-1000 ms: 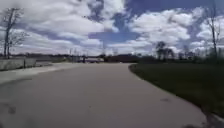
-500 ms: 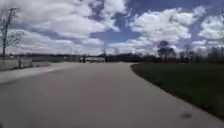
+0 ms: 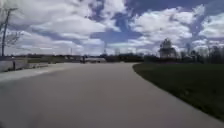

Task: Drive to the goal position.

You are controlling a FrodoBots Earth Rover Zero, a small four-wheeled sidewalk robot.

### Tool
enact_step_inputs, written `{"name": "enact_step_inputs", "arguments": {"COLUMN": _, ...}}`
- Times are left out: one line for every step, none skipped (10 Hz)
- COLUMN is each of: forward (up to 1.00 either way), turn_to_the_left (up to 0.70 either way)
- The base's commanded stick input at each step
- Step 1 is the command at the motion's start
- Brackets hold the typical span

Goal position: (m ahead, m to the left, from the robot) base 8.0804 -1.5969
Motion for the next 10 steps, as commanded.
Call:
{"name": "enact_step_inputs", "arguments": {"forward": 1.0, "turn_to_the_left": 0.0}}
{"name": "enact_step_inputs", "arguments": {"forward": 1.0, "turn_to_the_left": 0.0}}
{"name": "enact_step_inputs", "arguments": {"forward": 1.0, "turn_to_the_left": 0.0}}
{"name": "enact_step_inputs", "arguments": {"forward": 1.0, "turn_to_the_left": 0.0}}
{"name": "enact_step_inputs", "arguments": {"forward": 1.0, "turn_to_the_left": -0.27}}
{"name": "enact_step_inputs", "arguments": {"forward": 1.0, "turn_to_the_left": -0.24}}
{"name": "enact_step_inputs", "arguments": {"forward": 1.0, "turn_to_the_left": 0.0}}
{"name": "enact_step_inputs", "arguments": {"forward": 1.0, "turn_to_the_left": 0.0}}
{"name": "enact_step_inputs", "arguments": {"forward": 1.0, "turn_to_the_left": 0.0}}
{"name": "enact_step_inputs", "arguments": {"forward": 1.0, "turn_to_the_left": 0.0}}
